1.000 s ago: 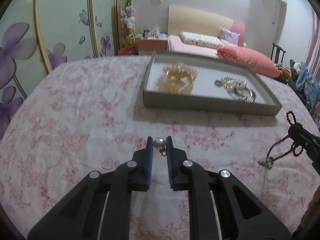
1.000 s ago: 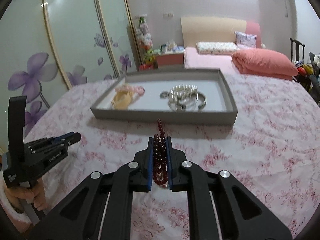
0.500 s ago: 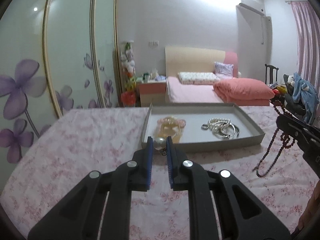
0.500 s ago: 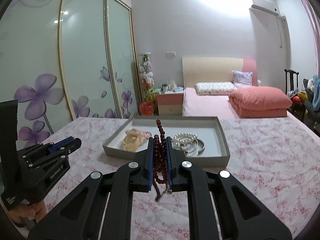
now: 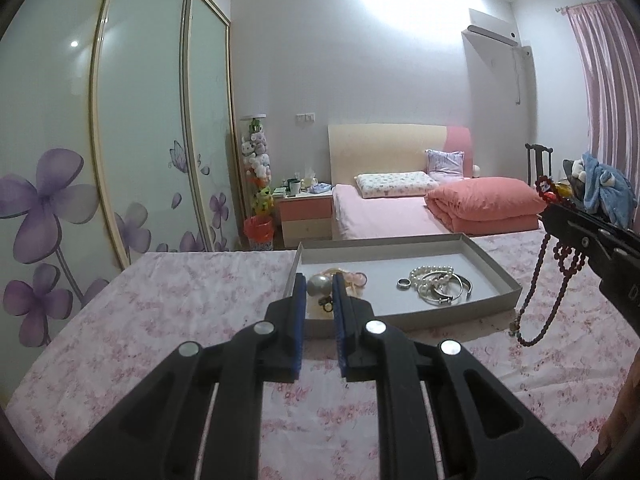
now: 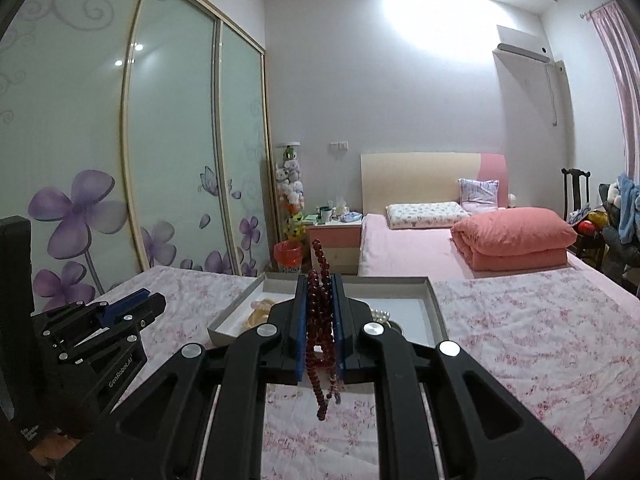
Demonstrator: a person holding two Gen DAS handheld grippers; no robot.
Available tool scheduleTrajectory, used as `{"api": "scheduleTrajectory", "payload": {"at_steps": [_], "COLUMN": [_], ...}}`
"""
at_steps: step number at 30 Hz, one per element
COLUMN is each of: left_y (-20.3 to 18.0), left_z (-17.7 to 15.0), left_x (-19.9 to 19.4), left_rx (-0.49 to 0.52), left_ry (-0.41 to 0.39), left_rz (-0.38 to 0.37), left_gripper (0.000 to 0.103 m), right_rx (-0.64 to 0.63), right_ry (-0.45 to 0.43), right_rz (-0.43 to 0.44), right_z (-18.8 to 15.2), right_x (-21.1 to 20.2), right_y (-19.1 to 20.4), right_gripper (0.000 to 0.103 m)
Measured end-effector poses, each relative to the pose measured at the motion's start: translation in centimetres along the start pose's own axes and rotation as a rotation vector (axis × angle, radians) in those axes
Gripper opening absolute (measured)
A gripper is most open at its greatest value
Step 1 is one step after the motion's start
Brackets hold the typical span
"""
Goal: Organize jewelry
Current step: 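Carry the earring and beaded bracelet into the grey tray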
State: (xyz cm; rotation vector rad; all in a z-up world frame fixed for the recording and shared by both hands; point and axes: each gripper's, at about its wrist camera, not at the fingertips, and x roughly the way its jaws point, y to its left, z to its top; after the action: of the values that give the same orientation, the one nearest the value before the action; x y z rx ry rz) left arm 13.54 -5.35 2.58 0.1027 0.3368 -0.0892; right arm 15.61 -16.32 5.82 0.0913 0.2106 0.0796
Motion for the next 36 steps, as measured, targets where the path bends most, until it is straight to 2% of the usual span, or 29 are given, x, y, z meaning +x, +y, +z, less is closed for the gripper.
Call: {"api": "scheduleTrajectory", "payload": {"at_steps": [12,19,25,30,36], "left_y": [0.1,-0.6,-1.4,-2.5,-3.7], "left_z": [1.7,3.2,4.0,4.6,4.6], "left_x": [1.4,3.5,6.8,10.6,14.7], "left_rx": [-0.020,-0.021,-0.023,-0.045,-0.042], "left_ry": [-0.044,-0.070,-0.048,-0.008,0.021], "left_rz": [0.006,0.004,-0.025,-0.073,-0.088], "left_gripper": [0.014,0.014,0.014,0.014,0.014], "right_rx": [-0.013,-0.021,0.026,0.073,0.094], "right_ry": [-0.076,-0.100,-0.076,-0.031,0.034], "right_rz": [-0.016,-0.027,-0.017,-0.014,-0.013], "right_z": [1.6,2.5,2.4,2.1,0.9], "right_x": [0.9,3.2,6.2,10.1,14.3], "right_y": [-0.1,-0.5,-1.5,-2.9,-3.6], "right_gripper": [0.012,0.012,0.012,0.012,0.012]}}
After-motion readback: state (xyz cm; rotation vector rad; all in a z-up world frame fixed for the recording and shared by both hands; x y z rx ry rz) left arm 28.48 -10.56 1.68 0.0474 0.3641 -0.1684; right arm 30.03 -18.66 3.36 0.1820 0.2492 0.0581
